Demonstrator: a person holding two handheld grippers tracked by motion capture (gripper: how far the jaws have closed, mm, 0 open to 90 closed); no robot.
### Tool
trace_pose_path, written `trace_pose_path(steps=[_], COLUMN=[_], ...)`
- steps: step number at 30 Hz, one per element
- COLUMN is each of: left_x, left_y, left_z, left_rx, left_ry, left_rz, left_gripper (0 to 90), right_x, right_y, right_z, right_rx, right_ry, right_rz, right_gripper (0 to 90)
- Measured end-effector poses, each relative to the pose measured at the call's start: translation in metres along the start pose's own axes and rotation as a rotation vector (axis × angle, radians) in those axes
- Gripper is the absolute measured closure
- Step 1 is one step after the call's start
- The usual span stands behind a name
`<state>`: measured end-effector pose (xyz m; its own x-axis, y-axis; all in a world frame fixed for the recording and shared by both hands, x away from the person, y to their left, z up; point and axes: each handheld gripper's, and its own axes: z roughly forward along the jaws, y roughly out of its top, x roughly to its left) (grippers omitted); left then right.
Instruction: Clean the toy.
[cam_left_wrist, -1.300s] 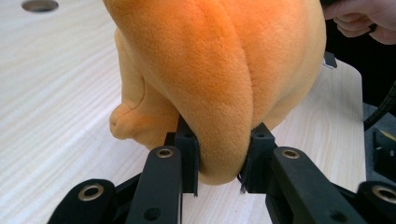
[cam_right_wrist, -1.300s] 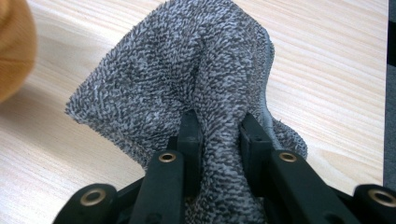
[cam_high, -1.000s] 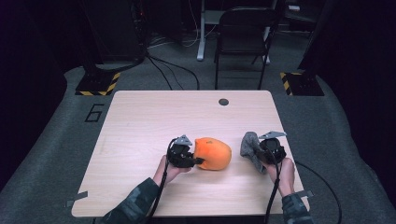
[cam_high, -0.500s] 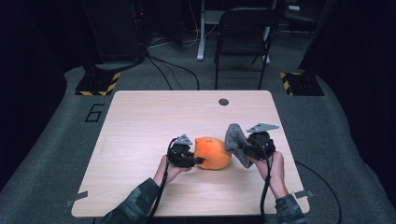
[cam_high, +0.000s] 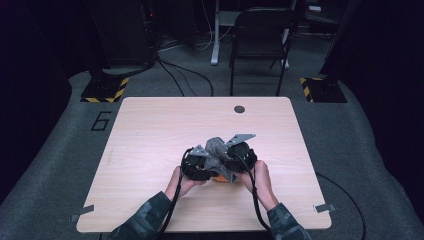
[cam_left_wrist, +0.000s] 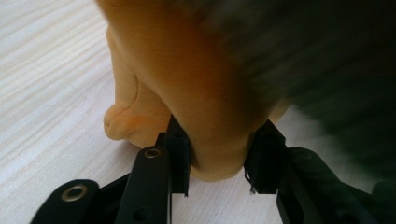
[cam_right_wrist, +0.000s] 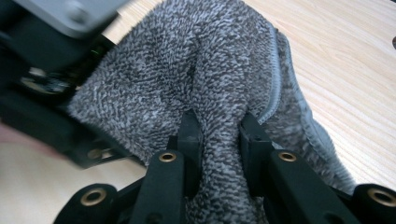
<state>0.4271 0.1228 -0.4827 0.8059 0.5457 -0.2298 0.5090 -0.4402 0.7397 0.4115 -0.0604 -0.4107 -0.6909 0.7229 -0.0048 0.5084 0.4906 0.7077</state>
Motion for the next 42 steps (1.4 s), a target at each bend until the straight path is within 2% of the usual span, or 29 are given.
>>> trace_pose_path(steps=[5, 6, 14, 15, 18, 20, 24, 25, 27, 38, 42], left_x=[-0.001, -0.001, -0.001, 0.0, 0.0, 0.0, 0.001, 0.001, 0.001, 0.0, 0.0], left_y=[0.0, 0.0, -0.001, -0.002, -0.002, -0.001, -0.002, -0.002, -0.002, -0.002, -0.002], left_z=[0.001, 0.0, 0.001, 0.001, 0.001, 0.001, 0.001, 0.002, 0.002, 0.002, 0.002], left_rx=[-0.01, -0.006, -0.024, -0.021, -0.024, -0.024, -0.03, -0.031, -0.03, -0.032, -0.033], left_ry=[-0.001, -0.003, -0.015, -0.017, -0.018, -0.018, -0.023, -0.024, -0.023, -0.025, -0.026], left_rz=[0.006, 0.014, 0.008, 0.009, 0.009, 0.011, 0.002, 0.002, 0.01, 0.008, 0.009], left_gripper=[64.1, 64.1, 64.3, 64.3, 64.3, 64.4, 64.4, 64.3, 64.3, 64.4, 64.4], right_x=[-0.003, -0.004, -0.013, -0.016, -0.021, -0.026, -0.034, -0.038, -0.041, -0.063, -0.07], right_y=[-0.003, -0.004, -0.009, -0.01, -0.012, -0.014, -0.017, -0.019, -0.02, -0.032, -0.037], right_z=[-0.002, -0.002, -0.009, -0.011, -0.012, -0.013, -0.016, -0.016, -0.016, -0.016, -0.014], right_rx=[0.013, 0.011, 0.025, 0.032, 0.039, 0.045, 0.061, 0.059, 0.061, 0.076, 0.085], right_ry=[-0.014, -0.02, -0.02, -0.034, -0.036, -0.024, -0.031, -0.028, -0.025, -0.01, -0.02], right_rz=[0.001, -0.012, 0.003, 0.002, 0.009, 0.021, 0.037, 0.057, 0.054, 0.111, 0.13], right_gripper=[74.9, 74.9, 74.6, 74.6, 74.4, 74.4, 74.1, 74.1, 74.0, 73.4, 73.3])
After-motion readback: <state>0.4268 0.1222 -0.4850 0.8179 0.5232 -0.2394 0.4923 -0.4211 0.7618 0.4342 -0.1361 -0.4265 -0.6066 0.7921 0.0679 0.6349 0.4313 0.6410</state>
